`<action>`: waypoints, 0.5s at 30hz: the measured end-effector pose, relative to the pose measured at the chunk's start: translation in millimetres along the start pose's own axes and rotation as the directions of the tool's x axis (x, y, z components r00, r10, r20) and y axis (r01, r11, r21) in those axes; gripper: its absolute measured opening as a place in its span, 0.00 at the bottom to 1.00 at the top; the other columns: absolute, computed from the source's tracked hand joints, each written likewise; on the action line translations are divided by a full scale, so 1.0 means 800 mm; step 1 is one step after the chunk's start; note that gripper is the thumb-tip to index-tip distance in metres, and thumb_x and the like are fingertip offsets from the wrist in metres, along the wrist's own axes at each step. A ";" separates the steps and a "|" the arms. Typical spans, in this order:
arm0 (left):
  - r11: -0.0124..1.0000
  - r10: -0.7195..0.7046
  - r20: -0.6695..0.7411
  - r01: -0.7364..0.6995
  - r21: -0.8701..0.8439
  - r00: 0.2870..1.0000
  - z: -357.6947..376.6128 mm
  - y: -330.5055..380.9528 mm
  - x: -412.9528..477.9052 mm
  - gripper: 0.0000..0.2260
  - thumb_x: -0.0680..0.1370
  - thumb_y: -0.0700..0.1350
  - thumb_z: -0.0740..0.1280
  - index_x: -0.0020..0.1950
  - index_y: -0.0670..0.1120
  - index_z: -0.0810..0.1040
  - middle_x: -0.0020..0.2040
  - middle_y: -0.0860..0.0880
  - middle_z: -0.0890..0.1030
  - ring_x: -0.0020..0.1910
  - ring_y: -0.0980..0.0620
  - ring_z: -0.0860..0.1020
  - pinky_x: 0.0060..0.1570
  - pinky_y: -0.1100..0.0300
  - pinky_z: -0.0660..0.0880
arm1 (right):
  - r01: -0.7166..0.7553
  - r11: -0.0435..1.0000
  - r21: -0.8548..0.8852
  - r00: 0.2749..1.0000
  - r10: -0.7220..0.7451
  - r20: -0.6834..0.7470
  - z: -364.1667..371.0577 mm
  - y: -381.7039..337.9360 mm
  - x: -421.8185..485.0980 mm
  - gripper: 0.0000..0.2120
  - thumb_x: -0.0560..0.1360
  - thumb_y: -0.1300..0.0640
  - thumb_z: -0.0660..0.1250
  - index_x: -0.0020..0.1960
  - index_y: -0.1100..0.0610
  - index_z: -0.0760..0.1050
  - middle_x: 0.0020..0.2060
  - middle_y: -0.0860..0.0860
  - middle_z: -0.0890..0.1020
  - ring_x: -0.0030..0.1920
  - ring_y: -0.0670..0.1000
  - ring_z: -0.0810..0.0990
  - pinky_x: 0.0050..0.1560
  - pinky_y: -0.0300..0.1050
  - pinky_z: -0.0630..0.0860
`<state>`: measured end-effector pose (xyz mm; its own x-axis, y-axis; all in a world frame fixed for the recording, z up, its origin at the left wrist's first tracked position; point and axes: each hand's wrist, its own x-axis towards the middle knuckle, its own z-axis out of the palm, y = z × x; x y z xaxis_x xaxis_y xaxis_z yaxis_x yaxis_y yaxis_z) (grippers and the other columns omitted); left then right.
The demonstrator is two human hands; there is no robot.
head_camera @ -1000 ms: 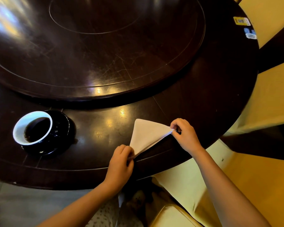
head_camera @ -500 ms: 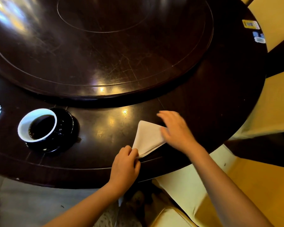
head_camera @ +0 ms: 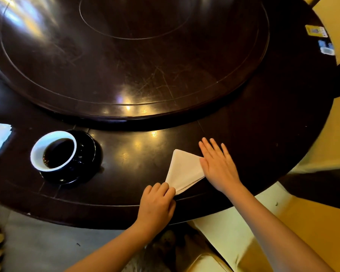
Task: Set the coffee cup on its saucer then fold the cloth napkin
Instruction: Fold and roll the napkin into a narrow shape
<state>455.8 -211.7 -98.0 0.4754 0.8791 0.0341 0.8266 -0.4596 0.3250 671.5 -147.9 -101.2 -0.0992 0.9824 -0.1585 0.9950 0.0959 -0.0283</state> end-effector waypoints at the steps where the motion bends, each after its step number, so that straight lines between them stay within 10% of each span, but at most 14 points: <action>1: 1.000 -0.019 0.012 0.019 -0.009 1.000 -0.002 0.002 0.000 0.13 0.63 0.46 0.72 0.40 0.50 0.68 0.36 0.52 0.76 0.32 0.52 0.73 0.32 0.61 0.69 | -0.008 1.000 -0.003 1.000 0.008 0.011 0.000 0.003 -0.001 0.28 0.78 0.46 0.39 0.75 0.54 0.52 0.75 0.50 0.58 0.76 0.51 0.54 0.74 0.49 0.45; 6: 0.981 -0.180 -0.065 0.175 -0.080 0.981 -0.027 0.015 0.037 0.11 0.70 0.54 0.58 0.39 0.48 0.72 0.37 0.51 0.74 0.37 0.52 0.71 0.39 0.58 0.67 | -0.039 0.999 0.023 0.999 0.039 0.002 0.005 -0.002 0.000 0.28 0.77 0.45 0.34 0.75 0.53 0.45 0.76 0.49 0.51 0.76 0.50 0.46 0.73 0.48 0.41; 9: 0.983 -0.184 -0.123 0.179 -0.050 0.975 -0.025 0.039 0.105 0.18 0.74 0.52 0.54 0.57 0.45 0.75 0.53 0.45 0.78 0.53 0.46 0.76 0.52 0.51 0.73 | -0.045 0.999 -0.012 0.999 0.045 -0.016 0.008 0.000 -0.001 0.28 0.77 0.45 0.35 0.74 0.55 0.44 0.76 0.51 0.52 0.76 0.51 0.47 0.73 0.49 0.41; 15: 0.989 -0.125 0.104 0.115 0.097 0.987 0.034 0.032 0.115 0.25 0.79 0.56 0.44 0.74 0.47 0.47 0.77 0.46 0.51 0.76 0.47 0.48 0.74 0.45 0.45 | -0.050 0.999 0.009 0.998 0.051 -0.032 0.006 0.000 -0.003 0.26 0.76 0.46 0.33 0.72 0.54 0.40 0.76 0.52 0.50 0.74 0.48 0.42 0.73 0.49 0.41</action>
<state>529.2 -145.9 -111.8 0.3971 0.9117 -0.1055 0.9011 -0.3654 0.2334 671.5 -150.8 -105.7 -0.0482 0.9906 -0.1278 0.9986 0.0448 -0.0292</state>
